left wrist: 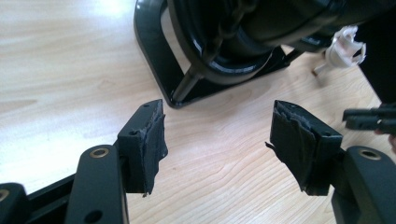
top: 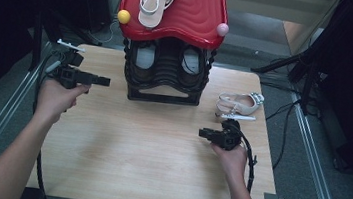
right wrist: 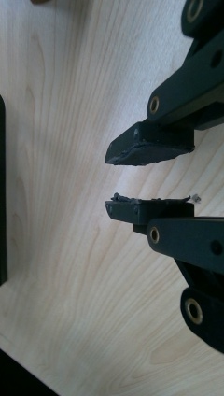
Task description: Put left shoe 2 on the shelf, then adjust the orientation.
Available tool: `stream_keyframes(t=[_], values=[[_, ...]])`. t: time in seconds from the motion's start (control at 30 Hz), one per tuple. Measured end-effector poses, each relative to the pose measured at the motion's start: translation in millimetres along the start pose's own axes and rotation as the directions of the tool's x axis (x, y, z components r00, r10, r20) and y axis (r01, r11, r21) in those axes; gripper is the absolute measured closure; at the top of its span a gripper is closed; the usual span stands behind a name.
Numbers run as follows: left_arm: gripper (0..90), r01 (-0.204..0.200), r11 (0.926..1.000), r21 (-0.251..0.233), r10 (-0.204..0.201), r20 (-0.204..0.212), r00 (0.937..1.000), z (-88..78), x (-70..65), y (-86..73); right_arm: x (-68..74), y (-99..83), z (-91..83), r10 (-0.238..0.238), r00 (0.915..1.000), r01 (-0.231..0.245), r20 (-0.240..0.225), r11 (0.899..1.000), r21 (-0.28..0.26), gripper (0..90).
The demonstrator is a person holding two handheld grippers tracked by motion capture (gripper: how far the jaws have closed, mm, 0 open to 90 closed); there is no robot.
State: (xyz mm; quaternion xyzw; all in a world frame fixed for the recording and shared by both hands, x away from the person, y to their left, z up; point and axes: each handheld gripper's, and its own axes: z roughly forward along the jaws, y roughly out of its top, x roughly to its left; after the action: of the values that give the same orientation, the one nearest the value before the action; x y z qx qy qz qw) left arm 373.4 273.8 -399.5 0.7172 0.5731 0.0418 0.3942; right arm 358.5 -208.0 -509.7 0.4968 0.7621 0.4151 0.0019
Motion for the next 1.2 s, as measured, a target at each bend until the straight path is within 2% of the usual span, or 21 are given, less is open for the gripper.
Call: stream_keyframes(t=[0.1,0.2,0.3,0.4,0.43,0.53,0.67,0.73,0.83,0.97,1.03,1.13,1.2], values=[[35.9,0.008,0.9999,0.01,-0.008,0.014,0.9999,6.1,3.1,-8.2,-2.8,1.0,-1.0,0.015,0.9998,-0.014,0.011,1.0,-0.019,73.1],[35.9,-0.004,0.9999,0.016,0.004,0.008,1.0,10.7,5.0,-16.1,-3.9,1.8,-1.3,0.024,0.9991,-0.023,0.034,0.999,-0.03,72.9],[35.9,-0.01,0.9999,0.011,0.01,0.019,0.9998,14.3,6.3,-24.4,-5.8,4.1,-1.0,0.038,0.9983,-0.036,0.045,0.999,-0.037,73.1],[36.2,-0.012,0.9999,-0.008,0.012,0.0,0.9999,15.7,6.6,-30.6,-6.4,7.2,-1.7,0.051,0.9973,-0.05,0.053,0.998,-0.038,75.3],[36.5,-0.004,1.0,-0.003,0.004,0.009,1.0,16.6,8.1,-33.4,-6.3,8.5,-2.3,0.053,0.9972,-0.051,0.053,0.998,-0.044,75.8],[36.7,0.002,1.0,0.008,-0.002,0.005,1.0,20.3,11.5,-40.5,-6.2,12.5,-5.1,0.054,0.9967,-0.05,0.06,0.997,-0.058,80.0],[36.8,-0.001,0.9997,0.023,0.0,0.015,0.9999,24.1,16.2,-48.2,-9.7,16.7,-6.9,0.066,0.9954,-0.062,0.069,0.997,-0.052,90.0],[36.7,-0.022,0.9995,0.025,0.022,0.002,0.9998,25.7,16.0,-50.4,-12.7,19.6,-6.6,0.075,0.9949,-0.072,0.068,0.996,-0.044,90.0],[36.4,-0.025,0.9994,0.022,0.025,0.02,0.9995,28.3,15.8,-55.5,-16.7,24.8,-5.4,0.077,0.9941,-0.074,0.076,0.996,-0.047,90.0],[36.0,-0.043,0.9977,0.052,0.043,0.012,0.999,35.3,14.6,-61.7,-22.2,34.0,-4.2,0.082,0.9911,-0.078,0.105,0.996,-0.051,90.0],[36.0,-0.032,0.9981,0.053,0.031,0.025,0.9992,38.2,15.0,-64.0,-26.2,39.0,-4.1,0.092,0.9896,-0.085,0.111,0.995,-0.06,90.0],[35.9,-0.038,0.9973,0.063,0.036,0.032,0.9988,40.5,15.3,-66.2,-33.5,47.5,-4.1,0.111,0.9863,-0.103,0.122,0.992,-0.071,90.0],[35.9,-0.035,0.9973,0.064,0.032,0.042,0.9986,40.6,15.4,-66.9,-38.5,52.9,-2.7,0.123,0.9841,-0.116,0.128,0.991,-0.059,90.0]])
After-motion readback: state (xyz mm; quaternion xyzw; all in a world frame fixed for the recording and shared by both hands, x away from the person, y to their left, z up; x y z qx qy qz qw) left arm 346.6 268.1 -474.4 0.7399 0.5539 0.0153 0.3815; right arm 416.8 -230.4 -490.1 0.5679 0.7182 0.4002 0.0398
